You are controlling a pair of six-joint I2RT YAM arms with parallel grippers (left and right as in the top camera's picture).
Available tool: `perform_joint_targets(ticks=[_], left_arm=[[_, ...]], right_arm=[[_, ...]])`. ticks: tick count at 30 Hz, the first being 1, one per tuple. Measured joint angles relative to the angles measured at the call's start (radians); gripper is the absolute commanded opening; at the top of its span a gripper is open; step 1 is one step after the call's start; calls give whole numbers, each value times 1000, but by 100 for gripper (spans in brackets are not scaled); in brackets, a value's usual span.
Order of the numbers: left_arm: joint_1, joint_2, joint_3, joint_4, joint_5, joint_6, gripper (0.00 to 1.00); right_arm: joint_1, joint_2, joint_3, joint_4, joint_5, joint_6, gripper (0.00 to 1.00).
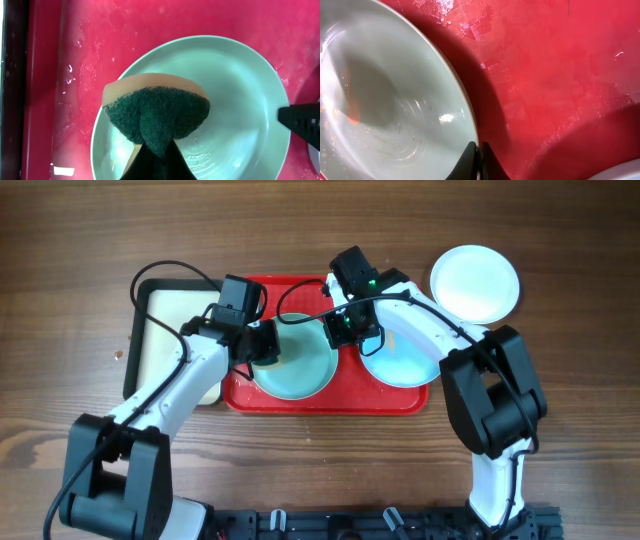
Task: Clean dirty plates on tray and stack at the side
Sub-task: 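Scrub the light-blue plate with the sponge while the right gripper holds it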
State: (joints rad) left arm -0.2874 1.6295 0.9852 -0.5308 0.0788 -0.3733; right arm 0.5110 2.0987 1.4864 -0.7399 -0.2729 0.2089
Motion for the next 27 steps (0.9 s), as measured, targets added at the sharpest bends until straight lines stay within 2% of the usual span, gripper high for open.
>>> perform_joint_targets(ticks=[18,27], left_arm=[[-41,135,10,5,-49,-45,4],[-41,158,24,10,17,-52,4]], right_arm=[[0,0,0,0,0,0,4],[-4,0,0,0,8,0,4]])
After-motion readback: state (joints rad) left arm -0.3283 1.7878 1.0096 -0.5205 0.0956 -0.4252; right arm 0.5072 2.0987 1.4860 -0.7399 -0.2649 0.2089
